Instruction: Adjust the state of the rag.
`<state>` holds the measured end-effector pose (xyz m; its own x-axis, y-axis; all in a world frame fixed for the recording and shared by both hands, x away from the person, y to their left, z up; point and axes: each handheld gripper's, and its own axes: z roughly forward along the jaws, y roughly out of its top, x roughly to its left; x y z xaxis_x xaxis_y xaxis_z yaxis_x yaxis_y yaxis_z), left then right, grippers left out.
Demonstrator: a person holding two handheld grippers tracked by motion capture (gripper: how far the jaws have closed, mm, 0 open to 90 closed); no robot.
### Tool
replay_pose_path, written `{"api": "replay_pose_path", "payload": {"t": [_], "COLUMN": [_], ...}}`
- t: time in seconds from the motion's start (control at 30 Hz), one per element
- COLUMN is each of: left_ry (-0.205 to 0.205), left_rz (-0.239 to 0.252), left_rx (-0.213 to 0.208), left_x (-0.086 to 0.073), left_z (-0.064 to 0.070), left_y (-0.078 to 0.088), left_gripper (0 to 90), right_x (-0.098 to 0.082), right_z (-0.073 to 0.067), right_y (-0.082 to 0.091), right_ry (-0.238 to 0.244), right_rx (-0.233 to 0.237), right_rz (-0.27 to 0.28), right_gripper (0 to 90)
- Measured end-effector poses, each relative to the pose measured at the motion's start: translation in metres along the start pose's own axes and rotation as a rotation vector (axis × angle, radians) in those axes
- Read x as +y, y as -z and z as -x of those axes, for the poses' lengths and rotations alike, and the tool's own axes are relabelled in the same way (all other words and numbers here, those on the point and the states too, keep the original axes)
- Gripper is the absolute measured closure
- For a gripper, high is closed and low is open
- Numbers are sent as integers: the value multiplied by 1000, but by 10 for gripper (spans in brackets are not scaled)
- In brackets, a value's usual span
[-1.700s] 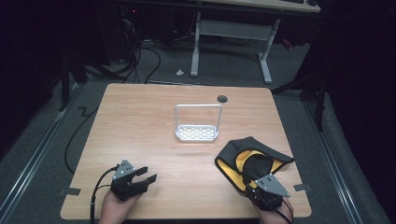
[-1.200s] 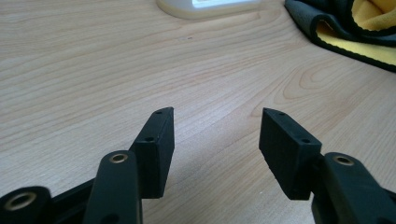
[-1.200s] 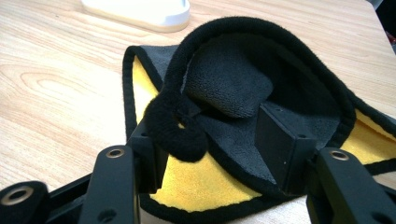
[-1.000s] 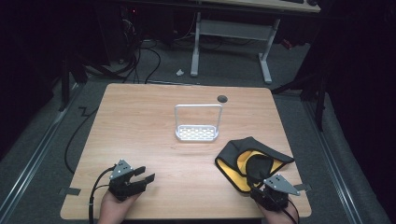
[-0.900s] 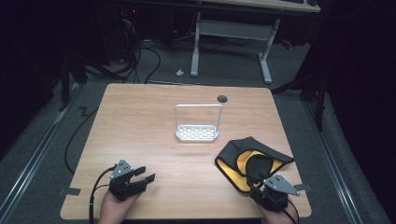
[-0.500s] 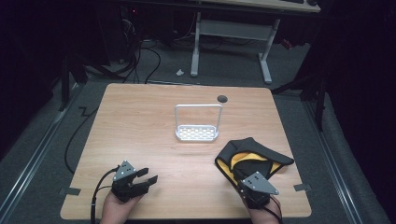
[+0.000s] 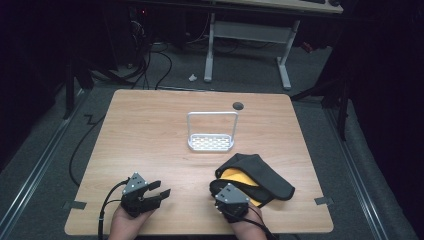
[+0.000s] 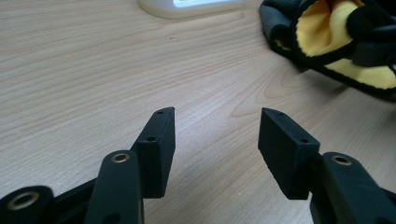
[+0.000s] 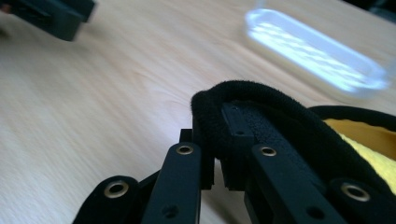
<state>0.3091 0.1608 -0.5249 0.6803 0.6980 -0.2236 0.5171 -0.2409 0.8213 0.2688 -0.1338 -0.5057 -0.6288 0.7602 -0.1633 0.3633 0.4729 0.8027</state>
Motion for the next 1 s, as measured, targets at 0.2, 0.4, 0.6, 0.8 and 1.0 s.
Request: {"api": "replay_pose_path", "payload": {"t": [0.2, 0.4, 0.6, 0.8, 1.0], "left_ry": [-4, -2, -8, -12, -16], "left_rz": [-6, -10, -14, -25, -34], "left_rx": [-2, -3, -5, -12, -25], "left_x": [-1, 0, -1, -2, -1], "left_z": [0, 0, 2, 5, 11], "left_y": [1, -1, -3, -7, -12], "left_gripper": [465, 463, 461, 456, 453], "right_x": [5, -6, -22, -33, -50], "right_z": [-14, -5, 10, 23, 47], "right_y": [-3, 29, 61, 80, 101], "right_ry": [-6, -81, -138, -172, -223], "right_rx": [73, 75, 38, -4, -83], "right_rz": [-8, 23, 51, 66, 71], "right_gripper": [601, 514, 492, 480, 481]}}
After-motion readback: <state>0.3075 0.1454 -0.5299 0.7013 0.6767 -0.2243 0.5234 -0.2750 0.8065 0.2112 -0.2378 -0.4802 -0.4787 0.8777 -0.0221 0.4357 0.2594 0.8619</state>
